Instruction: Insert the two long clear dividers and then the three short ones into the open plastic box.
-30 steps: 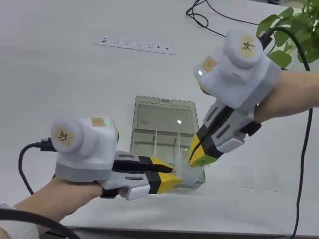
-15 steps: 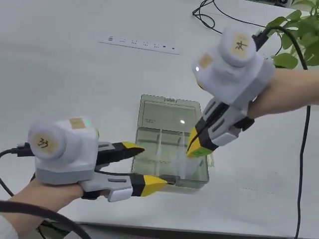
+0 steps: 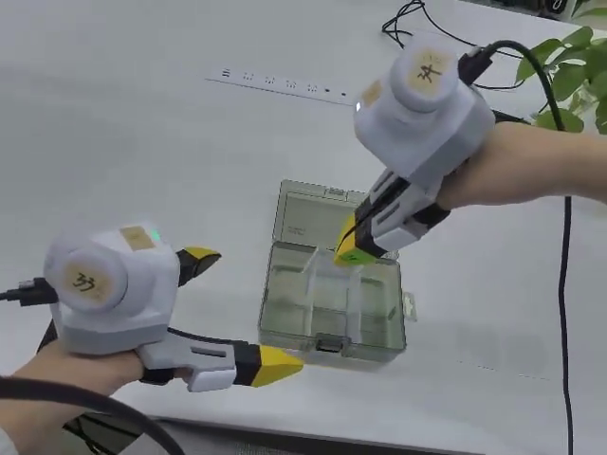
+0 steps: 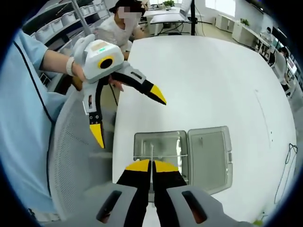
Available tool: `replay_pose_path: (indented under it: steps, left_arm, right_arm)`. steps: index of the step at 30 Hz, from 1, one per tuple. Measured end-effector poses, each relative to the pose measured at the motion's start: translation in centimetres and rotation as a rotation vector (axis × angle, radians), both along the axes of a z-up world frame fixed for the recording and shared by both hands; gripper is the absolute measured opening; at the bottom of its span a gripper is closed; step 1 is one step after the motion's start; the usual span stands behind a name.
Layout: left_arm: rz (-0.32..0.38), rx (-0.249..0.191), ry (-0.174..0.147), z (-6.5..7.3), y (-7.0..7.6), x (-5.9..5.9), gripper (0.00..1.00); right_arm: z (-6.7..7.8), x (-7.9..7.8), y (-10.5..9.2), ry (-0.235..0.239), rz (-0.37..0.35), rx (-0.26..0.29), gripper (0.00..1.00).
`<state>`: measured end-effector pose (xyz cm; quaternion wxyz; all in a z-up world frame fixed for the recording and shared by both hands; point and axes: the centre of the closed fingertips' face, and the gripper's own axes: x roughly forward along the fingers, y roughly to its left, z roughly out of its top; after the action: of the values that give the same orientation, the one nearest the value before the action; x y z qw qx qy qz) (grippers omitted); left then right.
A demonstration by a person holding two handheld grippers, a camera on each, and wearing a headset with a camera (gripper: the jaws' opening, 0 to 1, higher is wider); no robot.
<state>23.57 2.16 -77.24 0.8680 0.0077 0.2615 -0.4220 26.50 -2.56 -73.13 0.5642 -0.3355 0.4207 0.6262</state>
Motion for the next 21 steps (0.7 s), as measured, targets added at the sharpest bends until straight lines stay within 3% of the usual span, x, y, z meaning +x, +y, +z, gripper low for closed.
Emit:
replay_pose_path:
  steps: [8, 21]
  left_arm:
    - [-0.003, 0.02, -0.005, -0.3, 0.7, -0.3, 1.0]
    - [0.005, 0.008, 0.005, -0.6, 1.1, -0.5, 1.0]
  right_arm:
    - [-0.6, 1.0, 1.3, -0.027, -0.017, 0.011, 0.02]
    - [-2.0, 1.1, 2.2, -0.021, -0.005, 0.006, 0.02]
